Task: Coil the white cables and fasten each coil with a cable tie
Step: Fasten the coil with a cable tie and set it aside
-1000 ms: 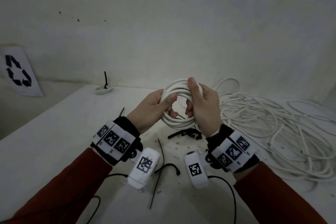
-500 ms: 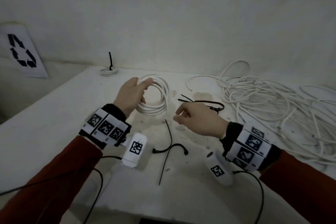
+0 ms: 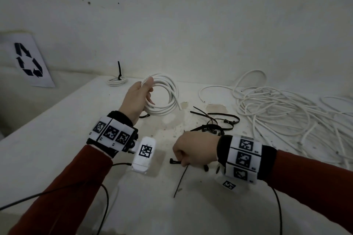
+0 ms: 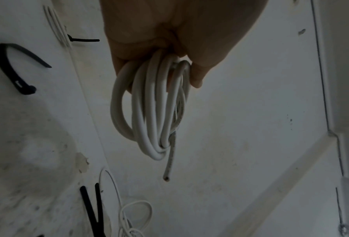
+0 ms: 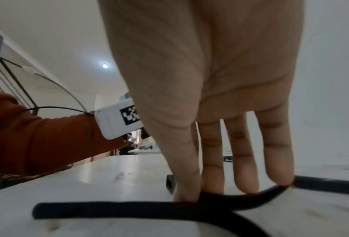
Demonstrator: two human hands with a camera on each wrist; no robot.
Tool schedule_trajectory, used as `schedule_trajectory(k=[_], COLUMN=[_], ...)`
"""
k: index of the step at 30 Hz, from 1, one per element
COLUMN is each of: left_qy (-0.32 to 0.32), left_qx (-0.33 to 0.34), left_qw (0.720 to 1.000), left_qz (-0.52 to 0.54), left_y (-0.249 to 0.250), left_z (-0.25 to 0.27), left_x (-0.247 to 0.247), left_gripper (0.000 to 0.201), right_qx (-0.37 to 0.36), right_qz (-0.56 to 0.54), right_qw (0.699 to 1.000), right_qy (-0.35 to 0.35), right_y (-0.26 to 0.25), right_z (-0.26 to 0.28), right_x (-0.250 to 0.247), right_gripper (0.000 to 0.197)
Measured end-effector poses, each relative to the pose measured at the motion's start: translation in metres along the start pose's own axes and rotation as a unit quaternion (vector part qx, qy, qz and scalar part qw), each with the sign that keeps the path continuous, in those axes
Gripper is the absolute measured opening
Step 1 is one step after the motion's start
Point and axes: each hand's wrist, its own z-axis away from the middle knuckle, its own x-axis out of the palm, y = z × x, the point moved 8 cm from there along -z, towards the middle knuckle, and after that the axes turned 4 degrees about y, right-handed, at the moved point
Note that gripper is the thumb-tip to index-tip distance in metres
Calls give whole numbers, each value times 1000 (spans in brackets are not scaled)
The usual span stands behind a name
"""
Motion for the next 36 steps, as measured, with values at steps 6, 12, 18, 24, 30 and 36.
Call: schedule_trajectory(k=[6,12,18,24,30,36], left_qy=[32,85,71,14,-75,-173], left_qx=[46,125,189,228,196,159], left_qw=[998,987,976,973,978,971], left_qz=[0,-47,-84,-44,18,49], left_y=[18,45,80,107,109,100], left_z=[-9,-22,-21,2,14,15], left_x=[5,9,41,73,96,111], left_gripper=[37,39,46,49,50,41], right_qx=[80,12,-68,-30,-33,-81], right_qz=[-85,-420,-489,-253,-116,-264], right_qw=[979,832,734,754,708,695], right_qy=[167,362,467,606,695,663], right_y=[58,68,63,82,92,104], right_z=[29,103,105,94,111,105], right_x=[-63,-153,-175,-179,-179,-177], right_gripper=[7,10,13,15,4,8])
